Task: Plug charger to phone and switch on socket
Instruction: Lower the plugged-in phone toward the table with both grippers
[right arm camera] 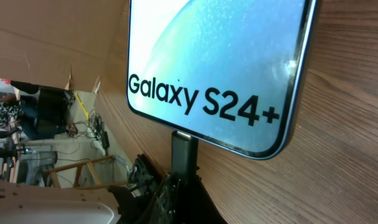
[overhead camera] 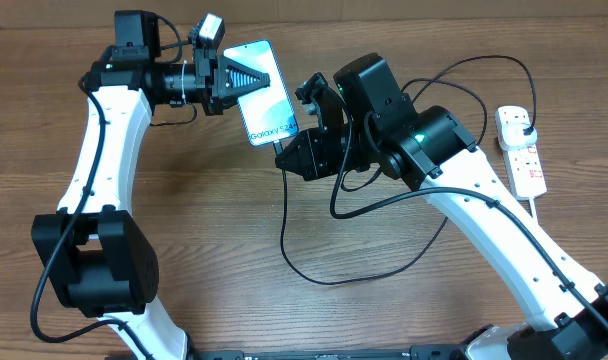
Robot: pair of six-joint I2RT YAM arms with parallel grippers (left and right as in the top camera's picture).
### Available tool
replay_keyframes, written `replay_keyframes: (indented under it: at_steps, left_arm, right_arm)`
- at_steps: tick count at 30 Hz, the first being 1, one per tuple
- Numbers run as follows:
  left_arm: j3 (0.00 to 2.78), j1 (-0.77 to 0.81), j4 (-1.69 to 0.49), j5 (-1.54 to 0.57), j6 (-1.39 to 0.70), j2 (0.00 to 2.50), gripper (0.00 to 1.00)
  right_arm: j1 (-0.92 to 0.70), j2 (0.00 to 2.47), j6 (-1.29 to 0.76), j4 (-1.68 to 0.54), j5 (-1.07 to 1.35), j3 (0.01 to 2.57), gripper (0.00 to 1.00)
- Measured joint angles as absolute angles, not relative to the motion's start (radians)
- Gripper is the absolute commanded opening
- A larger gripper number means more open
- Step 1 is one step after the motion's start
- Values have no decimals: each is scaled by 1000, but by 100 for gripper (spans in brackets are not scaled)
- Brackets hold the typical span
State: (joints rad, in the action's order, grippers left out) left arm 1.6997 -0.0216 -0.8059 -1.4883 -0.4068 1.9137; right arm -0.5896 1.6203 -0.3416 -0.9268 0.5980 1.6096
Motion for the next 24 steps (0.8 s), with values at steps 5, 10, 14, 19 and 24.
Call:
replay_keyframes:
  at_steps: [5, 10, 14, 19, 24]
  left_arm:
    - [1700, -21, -803, -1489, -392, 1914, 4]
    - [1700, -20, -803, -1488, -385, 1914, 4]
    - [1700, -19, -803, -1488, -383, 1914, 4]
    - [1700, -19, -818, -1488, -366, 1914, 4]
    - [1700, -17, -829, -1484, -359, 1914, 4]
  right_arm:
    - [-590, 1620, -351, -918, 592, 1605, 4]
    - [-592, 1620, -361, -915, 586, 1602, 4]
    - [-591, 1620, -363, -915, 585, 1601, 4]
    - [-590, 1620, -363, -916, 588, 1600, 4]
    - [-588, 1620, -361, -907, 583, 1598, 29]
